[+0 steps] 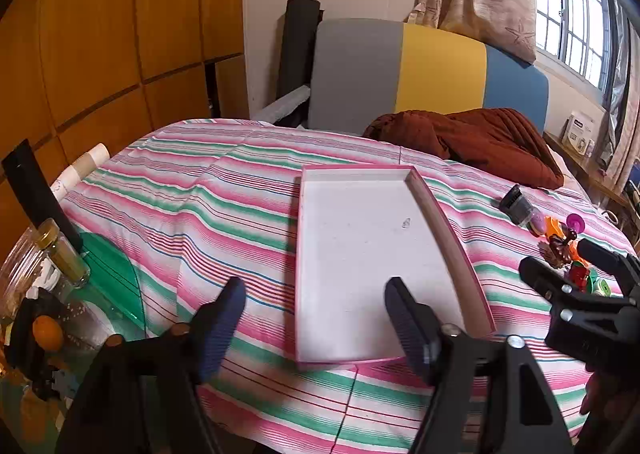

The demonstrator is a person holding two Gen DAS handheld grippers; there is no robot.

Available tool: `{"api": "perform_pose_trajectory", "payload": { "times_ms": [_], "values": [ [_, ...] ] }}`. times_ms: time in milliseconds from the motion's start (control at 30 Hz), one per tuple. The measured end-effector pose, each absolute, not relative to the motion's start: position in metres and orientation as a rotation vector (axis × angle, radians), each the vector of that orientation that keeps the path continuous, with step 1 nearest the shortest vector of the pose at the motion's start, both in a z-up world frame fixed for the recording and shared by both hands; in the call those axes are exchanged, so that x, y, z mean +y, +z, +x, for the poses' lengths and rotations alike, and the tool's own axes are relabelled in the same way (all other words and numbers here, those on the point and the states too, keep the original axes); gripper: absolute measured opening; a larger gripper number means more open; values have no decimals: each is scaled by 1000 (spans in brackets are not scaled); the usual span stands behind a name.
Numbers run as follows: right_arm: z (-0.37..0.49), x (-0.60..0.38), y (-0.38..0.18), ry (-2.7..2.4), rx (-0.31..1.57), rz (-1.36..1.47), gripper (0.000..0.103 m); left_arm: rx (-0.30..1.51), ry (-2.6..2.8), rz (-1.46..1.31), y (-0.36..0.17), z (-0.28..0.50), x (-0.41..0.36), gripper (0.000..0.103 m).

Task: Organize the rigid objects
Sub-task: 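Move both grippers toward the cluster of toys beside the tray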

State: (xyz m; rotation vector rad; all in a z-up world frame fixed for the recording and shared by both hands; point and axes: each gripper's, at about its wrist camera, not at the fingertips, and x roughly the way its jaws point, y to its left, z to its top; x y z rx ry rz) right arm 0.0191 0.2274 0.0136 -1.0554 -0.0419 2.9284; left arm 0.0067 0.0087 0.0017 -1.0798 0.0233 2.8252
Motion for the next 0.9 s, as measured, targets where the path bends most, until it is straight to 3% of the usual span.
{"api": "perform_pose_trajectory", "payload": {
  "times_ms": [233,433,733,900],
  "values": [
    [15,266,16,2882,-24,-1047,103,40,2767,-1081,-3,6,19,76],
    [13,314,19,2831,98,-1051,103,80,2711,-1094,-7,6,32,76],
    [25,446,25,2682,414,-950,103,52,2570,-1119,-7,2,51,76],
    [49,523,2,2510,665,-851,103,145,2463,-1113,0,-4,88,78]
  ]
}}
